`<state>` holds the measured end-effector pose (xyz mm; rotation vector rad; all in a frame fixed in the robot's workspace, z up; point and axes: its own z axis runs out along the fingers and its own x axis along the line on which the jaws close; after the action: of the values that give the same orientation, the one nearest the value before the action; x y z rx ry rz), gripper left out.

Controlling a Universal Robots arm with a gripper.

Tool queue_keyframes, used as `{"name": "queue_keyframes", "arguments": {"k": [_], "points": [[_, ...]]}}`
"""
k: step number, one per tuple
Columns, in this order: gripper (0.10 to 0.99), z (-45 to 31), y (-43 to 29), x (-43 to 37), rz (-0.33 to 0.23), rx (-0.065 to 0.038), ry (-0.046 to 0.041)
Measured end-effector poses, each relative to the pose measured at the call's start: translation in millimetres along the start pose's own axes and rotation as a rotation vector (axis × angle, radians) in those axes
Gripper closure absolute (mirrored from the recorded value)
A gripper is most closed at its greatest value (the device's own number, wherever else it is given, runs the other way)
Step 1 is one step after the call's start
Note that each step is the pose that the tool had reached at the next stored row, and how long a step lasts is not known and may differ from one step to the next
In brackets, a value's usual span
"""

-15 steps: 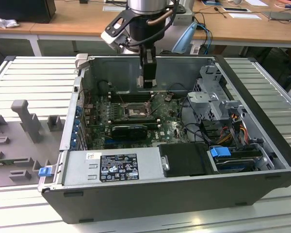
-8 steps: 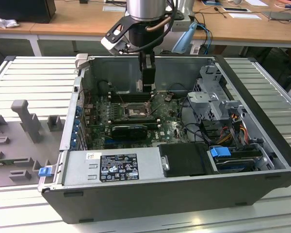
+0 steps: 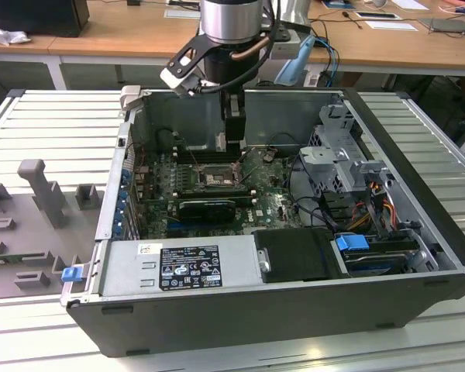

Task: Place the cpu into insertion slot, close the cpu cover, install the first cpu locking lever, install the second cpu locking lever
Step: 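Place the cpu into insertion slot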

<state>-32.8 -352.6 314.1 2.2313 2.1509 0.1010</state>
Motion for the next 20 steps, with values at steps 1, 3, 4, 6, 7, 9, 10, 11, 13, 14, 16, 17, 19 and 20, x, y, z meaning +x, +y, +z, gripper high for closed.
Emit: {"name": "queue_keyframes", "arguments": {"k": [1,3,4,6,7,9,10,11,13,14,16,17,19,20], "points": [[0.561,2.0,-0.1,0.0,0.0,0.0,0.0005],[0.561,4.4,-1.6,-0.1,-0.006,0.0,0.0062],[0.561,6.6,-1.8,0.1,-0.012,0.0,0.0071],[0.561,10.7,-2.2,0.4,-0.036,0.001,0.0089],[0.561,12.6,-2.4,0.3,-0.045,0.001,0.0095],[0.561,16.1,-2.7,0.3,-0.053,0.001,0.0102],[0.561,18.0,-2.8,0.3,-0.054,0.001,0.0102],[0.561,19.6,-2.9,0.3,-0.054,0.001,0.0103],[0.561,24.7,-3.4,0.4,-0.055,0.001,0.0104],[0.561,26.4,-3.7,0.4,-0.055,0.001,0.0103],[0.561,33.1,-4.4,0.2,-0.055,0.001,0.0102],[0.561,38.0,-4.8,0.2,-0.055,0.001,0.0103],[0.561,43.1,-5.2,0.1,-0.055,0.001,0.0103],[0.561,44.2,-5.3,0.0,-0.055,0.001,0.0104]]}}
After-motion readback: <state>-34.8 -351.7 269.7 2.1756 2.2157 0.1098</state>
